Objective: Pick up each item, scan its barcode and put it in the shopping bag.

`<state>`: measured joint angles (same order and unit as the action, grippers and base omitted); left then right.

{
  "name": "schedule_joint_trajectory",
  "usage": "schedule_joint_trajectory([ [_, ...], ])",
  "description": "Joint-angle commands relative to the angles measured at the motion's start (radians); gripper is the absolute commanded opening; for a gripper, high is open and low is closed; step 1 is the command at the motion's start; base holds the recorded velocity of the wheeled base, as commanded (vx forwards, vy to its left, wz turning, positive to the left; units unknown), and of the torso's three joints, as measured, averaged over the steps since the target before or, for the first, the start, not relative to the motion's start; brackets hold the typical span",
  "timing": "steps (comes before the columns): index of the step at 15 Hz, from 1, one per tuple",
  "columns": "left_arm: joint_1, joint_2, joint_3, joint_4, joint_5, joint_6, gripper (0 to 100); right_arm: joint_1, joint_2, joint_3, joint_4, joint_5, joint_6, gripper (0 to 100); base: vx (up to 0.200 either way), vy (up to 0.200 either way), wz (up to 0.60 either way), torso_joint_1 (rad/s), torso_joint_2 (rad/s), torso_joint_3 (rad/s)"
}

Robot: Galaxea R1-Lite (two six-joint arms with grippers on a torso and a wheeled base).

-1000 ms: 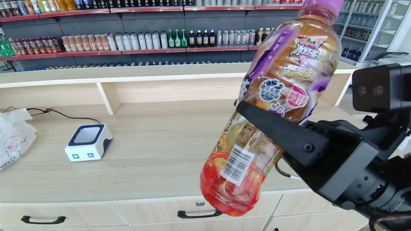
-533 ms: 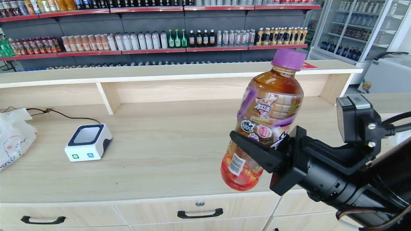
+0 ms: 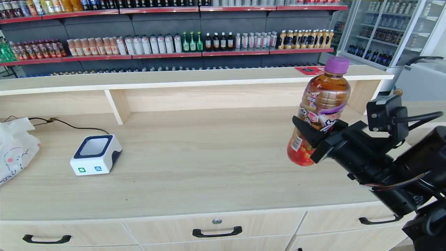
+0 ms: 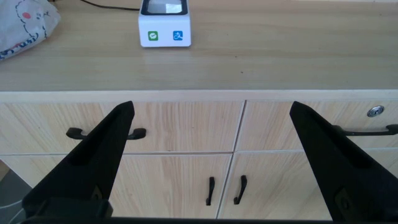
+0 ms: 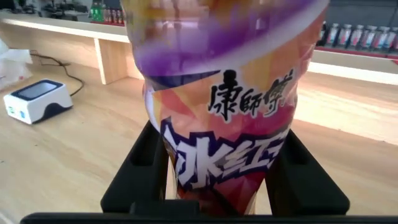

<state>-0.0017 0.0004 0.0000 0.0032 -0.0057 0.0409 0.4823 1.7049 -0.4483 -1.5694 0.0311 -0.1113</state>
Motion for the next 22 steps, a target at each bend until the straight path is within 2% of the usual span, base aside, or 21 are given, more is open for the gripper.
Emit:
schedule_joint_trajectory([
  [1,0.000,0.000,0.000,0.000,0.000,-0.003,100,-0.047,-0.010,0.013,-0.001,0.000,0.001,0,-0.200,0.000,0.00,0.002,0.00,0.002],
  [3,0.000,0.000,0.000,0.000,0.000,-0.003,100,-0.053,-0.024,0.043,-0.001,0.000,0.005,0,-0.200,0.000,0.00,0.022,0.01,-0.005],
  [6,0.002,0.000,0.000,-0.003,0.000,-0.007,100,-0.054,-0.057,0.060,-0.001,0.000,0.033,0,0.000,0.000,0.00,0.000,0.00,0.000],
  [17,0.000,0.000,0.000,-0.003,0.000,-0.006,100,-0.056,-0.067,0.043,-0.001,0.000,0.041,0,0.000,0.200,0.00,0.005,0.00,0.002],
  [19,0.002,0.000,0.000,-0.011,0.004,-0.045,100,-0.056,-0.067,0.042,-0.001,0.000,0.041,0,0.000,0.200,0.00,0.005,0.00,0.007],
  [22,0.000,0.000,0.000,-0.014,0.004,-0.047,100,-0.056,-0.073,0.042,-0.001,0.000,0.041,0,0.000,0.200,0.00,0.001,0.00,0.004],
])
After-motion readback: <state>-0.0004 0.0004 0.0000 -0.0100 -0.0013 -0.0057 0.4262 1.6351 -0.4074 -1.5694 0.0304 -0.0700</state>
